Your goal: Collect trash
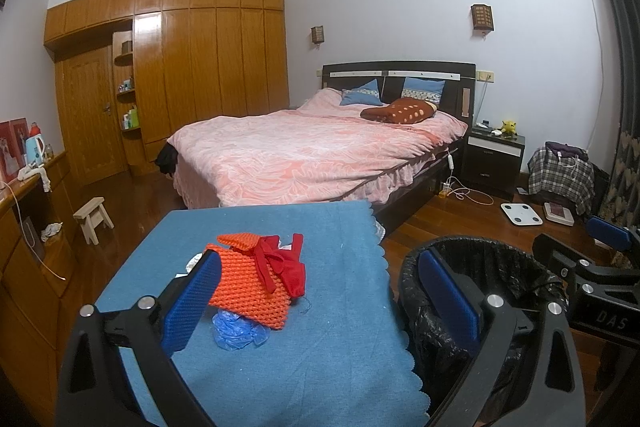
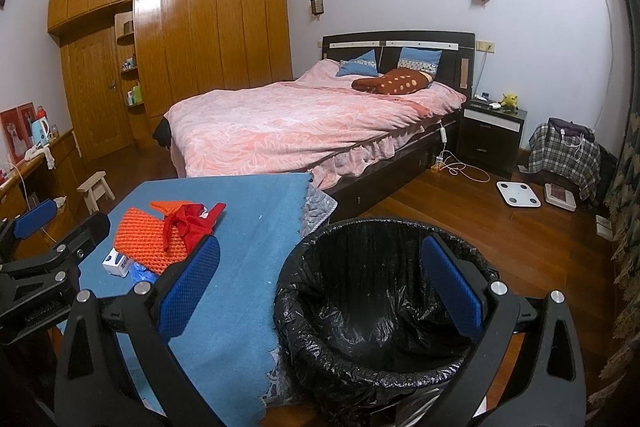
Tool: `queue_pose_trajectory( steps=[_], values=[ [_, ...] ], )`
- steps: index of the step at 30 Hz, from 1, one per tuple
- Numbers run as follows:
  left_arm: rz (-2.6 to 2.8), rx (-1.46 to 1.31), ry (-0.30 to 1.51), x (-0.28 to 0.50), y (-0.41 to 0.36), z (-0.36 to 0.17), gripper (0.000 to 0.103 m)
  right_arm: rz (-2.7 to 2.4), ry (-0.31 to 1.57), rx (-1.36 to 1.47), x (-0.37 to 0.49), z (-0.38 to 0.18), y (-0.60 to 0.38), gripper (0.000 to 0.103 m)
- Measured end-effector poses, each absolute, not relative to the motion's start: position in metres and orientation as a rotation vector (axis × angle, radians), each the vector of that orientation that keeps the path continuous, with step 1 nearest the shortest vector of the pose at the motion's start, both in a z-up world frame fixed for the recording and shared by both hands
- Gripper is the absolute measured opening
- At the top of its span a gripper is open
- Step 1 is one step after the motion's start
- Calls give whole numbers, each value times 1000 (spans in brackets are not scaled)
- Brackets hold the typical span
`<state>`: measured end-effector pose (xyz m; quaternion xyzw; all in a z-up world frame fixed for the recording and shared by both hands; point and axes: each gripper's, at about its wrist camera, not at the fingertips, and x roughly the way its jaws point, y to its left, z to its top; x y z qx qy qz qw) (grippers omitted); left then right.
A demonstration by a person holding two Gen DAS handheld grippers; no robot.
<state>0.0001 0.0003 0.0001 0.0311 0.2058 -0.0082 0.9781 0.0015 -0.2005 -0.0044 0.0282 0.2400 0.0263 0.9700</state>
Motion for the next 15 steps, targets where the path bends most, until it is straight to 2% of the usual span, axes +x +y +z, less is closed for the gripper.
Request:
queue_pose_trajectory(
  steps=[15],
  values=[
    [-17,61,415,0,0,0,97,56,488,56,1,-6,-198,98]
  ],
)
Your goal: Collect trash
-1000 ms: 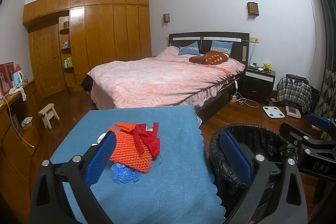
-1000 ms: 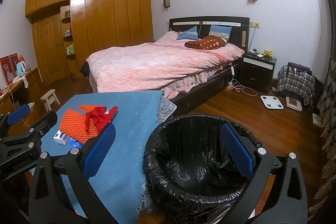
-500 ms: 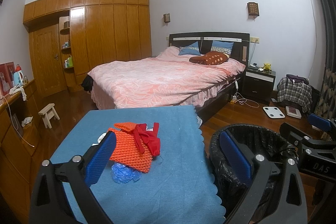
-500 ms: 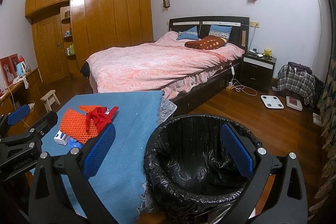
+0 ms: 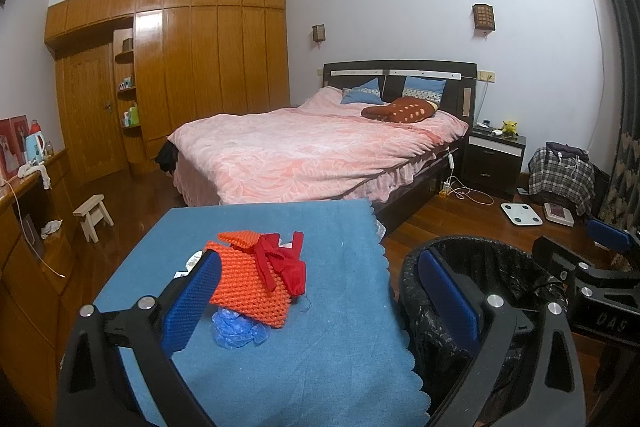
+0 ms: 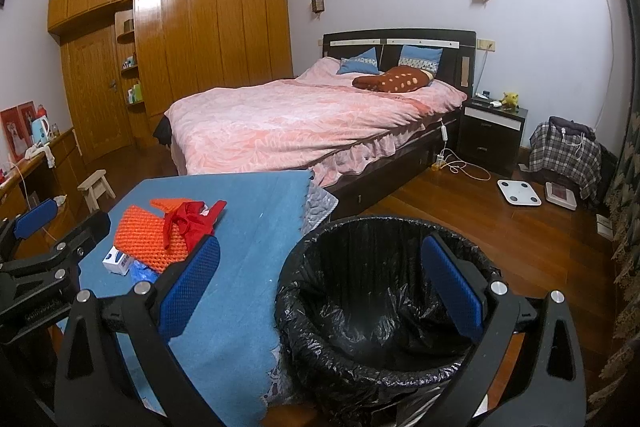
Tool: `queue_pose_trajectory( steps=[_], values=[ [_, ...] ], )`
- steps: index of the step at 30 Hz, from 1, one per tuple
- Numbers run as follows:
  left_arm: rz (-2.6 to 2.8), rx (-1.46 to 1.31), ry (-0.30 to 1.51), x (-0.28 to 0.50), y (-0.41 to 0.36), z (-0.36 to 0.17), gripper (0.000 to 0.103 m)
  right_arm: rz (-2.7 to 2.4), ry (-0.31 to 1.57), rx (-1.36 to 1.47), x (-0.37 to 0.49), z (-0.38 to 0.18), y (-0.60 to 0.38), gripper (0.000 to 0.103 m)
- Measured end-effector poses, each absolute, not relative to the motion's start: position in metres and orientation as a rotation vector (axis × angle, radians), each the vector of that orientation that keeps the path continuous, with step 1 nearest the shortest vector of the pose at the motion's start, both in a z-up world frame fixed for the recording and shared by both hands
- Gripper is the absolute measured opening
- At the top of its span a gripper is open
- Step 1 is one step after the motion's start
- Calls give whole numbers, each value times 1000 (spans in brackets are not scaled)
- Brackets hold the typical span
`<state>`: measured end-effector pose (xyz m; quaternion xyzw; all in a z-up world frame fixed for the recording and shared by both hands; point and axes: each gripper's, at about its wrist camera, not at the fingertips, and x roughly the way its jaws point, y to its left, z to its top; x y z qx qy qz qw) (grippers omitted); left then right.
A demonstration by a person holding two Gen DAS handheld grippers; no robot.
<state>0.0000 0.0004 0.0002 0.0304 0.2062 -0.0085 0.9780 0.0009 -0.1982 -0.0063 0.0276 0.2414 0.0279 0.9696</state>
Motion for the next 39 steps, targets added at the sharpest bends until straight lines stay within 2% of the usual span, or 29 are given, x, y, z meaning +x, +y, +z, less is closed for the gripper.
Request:
queue_pose_trajectory(
  steps=[39],
  values=[
    [23,29,446,14,18,-13,97,102,508,27,28,-17,-170,98]
  ],
)
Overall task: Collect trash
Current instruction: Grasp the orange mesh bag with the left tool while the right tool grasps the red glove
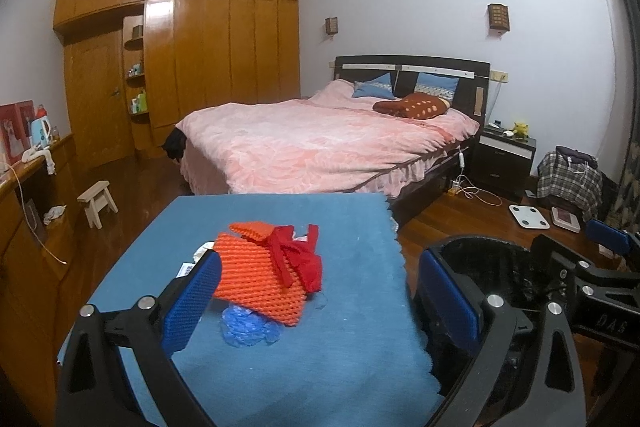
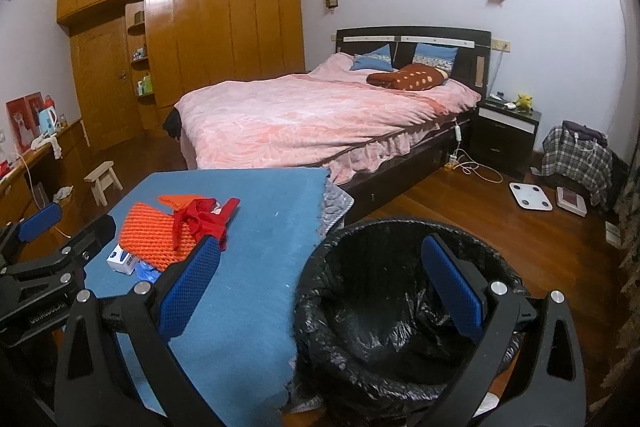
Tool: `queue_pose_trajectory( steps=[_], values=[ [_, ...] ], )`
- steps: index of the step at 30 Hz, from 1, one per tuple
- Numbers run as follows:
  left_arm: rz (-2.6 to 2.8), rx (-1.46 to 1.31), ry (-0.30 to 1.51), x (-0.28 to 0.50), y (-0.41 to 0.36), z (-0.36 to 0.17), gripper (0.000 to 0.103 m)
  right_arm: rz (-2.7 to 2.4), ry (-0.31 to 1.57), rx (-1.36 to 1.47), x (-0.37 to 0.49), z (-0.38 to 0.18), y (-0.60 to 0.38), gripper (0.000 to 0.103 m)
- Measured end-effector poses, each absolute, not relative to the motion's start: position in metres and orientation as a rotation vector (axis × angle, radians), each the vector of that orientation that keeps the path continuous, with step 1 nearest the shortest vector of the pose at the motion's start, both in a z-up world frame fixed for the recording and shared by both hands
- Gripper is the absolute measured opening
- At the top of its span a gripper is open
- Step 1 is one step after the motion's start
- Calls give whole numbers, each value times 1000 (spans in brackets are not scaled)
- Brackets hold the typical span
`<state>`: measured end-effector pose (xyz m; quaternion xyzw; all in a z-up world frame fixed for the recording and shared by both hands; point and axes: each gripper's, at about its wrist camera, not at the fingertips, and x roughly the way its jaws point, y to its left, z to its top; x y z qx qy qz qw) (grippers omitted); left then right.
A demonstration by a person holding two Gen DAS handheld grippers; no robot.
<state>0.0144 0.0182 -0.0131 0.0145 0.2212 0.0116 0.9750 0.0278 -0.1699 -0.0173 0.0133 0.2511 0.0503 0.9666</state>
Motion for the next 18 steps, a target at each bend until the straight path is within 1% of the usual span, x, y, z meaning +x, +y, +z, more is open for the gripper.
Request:
queue_pose_trajectory(
  steps=[7,18],
  values=[
    [111,17,479,33,54,-25,97,138,539,23,60,-33,-147,98],
    [242,-11,504,66,132,-60,97,200,602,19,127,-73,-100,98]
  ],
)
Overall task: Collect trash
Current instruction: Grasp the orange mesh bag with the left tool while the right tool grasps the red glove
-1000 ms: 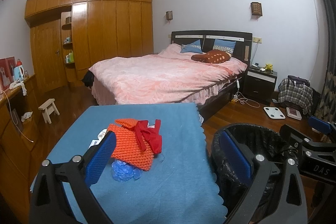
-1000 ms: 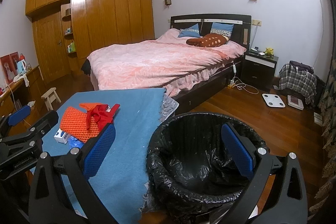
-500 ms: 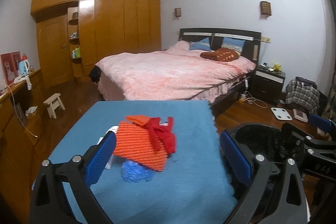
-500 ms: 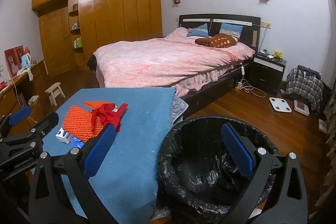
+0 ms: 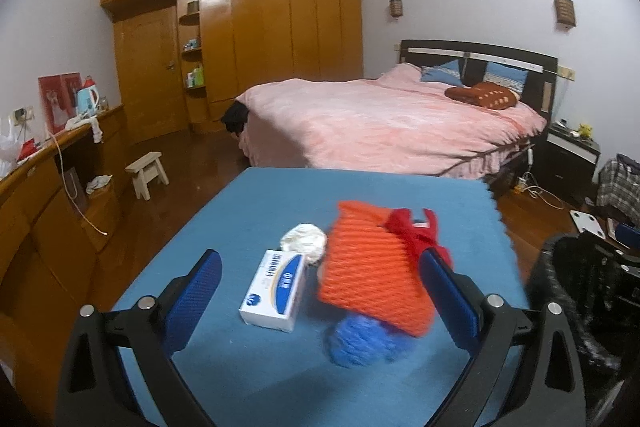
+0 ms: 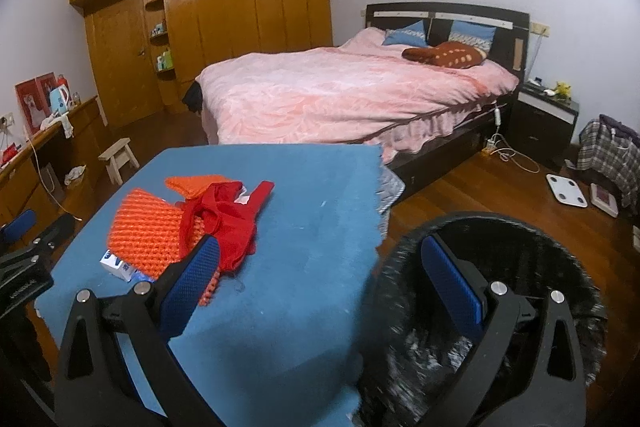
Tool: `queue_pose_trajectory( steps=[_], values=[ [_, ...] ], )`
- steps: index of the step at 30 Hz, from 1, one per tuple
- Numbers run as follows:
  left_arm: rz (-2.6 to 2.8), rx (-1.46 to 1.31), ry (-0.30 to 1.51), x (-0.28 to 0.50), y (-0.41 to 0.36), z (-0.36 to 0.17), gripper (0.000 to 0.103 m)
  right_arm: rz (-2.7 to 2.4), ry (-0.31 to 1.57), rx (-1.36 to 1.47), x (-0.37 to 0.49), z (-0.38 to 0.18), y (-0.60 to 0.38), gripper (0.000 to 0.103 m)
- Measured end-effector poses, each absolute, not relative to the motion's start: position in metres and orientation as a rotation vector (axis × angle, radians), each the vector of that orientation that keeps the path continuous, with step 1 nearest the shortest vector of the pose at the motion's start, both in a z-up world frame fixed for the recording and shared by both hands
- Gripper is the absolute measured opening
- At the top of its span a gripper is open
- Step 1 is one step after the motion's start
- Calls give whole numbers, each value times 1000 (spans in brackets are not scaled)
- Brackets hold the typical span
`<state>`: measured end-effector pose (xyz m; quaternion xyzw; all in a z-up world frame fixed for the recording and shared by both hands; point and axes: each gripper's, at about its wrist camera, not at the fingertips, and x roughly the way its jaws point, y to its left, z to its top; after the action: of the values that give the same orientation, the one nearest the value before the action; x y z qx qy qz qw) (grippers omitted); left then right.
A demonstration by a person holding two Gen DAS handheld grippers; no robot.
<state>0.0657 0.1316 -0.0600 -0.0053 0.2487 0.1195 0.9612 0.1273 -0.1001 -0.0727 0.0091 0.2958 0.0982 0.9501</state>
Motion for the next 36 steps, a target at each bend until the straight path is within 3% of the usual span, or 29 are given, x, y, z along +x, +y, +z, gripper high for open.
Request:
queue_pose_trajectory(
  steps=[8,12,21,27,30,32,34,36],
  values=[
    [215,-12,558,98,148,-89,97,224,645,-53,172,-107,-62,95],
    [187,-15,589,111,147,-102,91,271,700,-66,191,-126,-47,80],
    [131,-20,606,125,151,-115,76,350,752,-104,210,-148,-15,75],
    [104,-36,622,128,155,-122,74,386,807,-134,216,-167,-2,66],
    [88,-41,629,129,154,-125,74,411,847,-123,220,-177,0,55],
    [75,-43,634,129,154,-126,73,440,874,-103,221,-182,0,41],
    [59,-46,641,129,153,-129,67,484,908,-81,224,-187,1,19],
    [34,-58,648,131,153,-130,59,507,915,-71,223,-187,1,9]
  ],
)
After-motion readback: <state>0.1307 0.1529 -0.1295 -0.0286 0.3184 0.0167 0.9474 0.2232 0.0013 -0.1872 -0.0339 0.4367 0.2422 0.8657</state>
